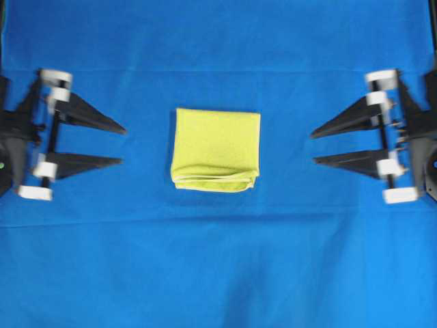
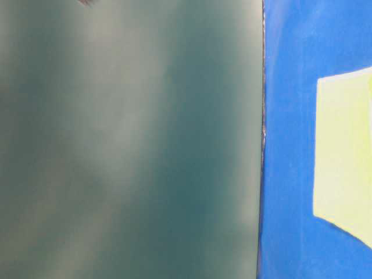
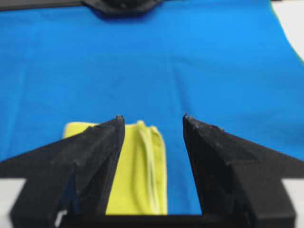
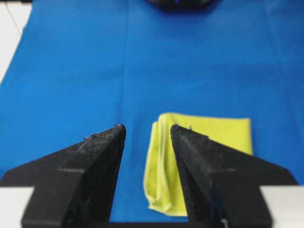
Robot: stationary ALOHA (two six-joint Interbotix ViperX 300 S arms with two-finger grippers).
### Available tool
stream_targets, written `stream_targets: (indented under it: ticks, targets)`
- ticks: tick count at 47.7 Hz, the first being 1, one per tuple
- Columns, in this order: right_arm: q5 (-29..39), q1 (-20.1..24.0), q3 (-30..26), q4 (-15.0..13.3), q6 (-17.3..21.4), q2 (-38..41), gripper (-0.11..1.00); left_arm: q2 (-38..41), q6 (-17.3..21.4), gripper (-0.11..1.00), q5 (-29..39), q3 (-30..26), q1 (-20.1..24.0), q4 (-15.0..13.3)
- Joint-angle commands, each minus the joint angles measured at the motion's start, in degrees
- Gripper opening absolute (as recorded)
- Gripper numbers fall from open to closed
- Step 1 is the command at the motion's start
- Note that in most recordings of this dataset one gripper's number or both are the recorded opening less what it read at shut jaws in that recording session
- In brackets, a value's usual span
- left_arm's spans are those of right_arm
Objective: Fold a vertical towel.
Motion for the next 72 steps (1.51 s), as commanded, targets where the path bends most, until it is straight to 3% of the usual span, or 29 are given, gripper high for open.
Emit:
stream_targets:
  ticks: [1, 18, 31, 72]
  targets:
    - [0.53, -0.7, 0.7, -0.44, -0.09, -4.39, 0.5, -5.27, 0.09, 0.5, 1.05, 1.58, 1.49, -0.09]
    - [0.53, -3.52, 11.34, -0.44, 0.26, -18.46, 0.5, -22.76, -0.79, 0.5, 1.85, 13.54, 3.52, -0.09]
    - [-4.13, -5.1, 19.86, 0.18, 0.7, -22.76, 0.5, -29.97, -2.11, 0.5, 1.85, 20.83, 3.6, -0.09]
    - [-5.01, -6.15, 21.18, 0.7, 0.79, -22.5, 0.5, -30.15, -2.37, 0.49, 2.2, 20.74, 3.6, 0.0]
